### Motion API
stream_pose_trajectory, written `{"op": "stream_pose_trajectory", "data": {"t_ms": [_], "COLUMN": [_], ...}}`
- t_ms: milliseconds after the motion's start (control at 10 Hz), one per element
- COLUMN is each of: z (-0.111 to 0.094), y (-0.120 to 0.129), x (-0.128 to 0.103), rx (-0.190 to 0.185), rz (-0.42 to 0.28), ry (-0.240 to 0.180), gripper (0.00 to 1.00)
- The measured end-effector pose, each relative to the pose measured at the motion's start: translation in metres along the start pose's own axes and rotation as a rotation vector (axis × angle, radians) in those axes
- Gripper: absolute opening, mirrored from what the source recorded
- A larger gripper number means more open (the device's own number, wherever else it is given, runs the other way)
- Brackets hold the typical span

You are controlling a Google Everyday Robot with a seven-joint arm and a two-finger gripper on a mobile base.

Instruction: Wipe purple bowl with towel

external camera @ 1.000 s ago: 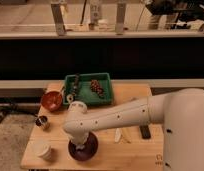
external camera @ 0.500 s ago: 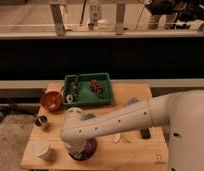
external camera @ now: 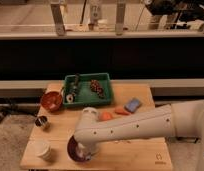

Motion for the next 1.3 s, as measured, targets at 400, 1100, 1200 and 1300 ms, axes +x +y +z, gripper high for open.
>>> {"op": "stream_pose_trajectory", "data": {"t_ms": [400,1100,1200,1300], "z": [0.009,0.019,0.02,0.02], "y": [-0.019,-0.083,-0.082,-0.074], "x": [0.041,0.01,0.004,-0.004], "rx": [-0.001,0.069,0.067,0.061], "rz": [-0.013,-0.141,-0.142,-0.124], "ry": [0.038,0.008,-0.022,-0.053], "gripper": [0.0,0.0,0.0,0.0]}}
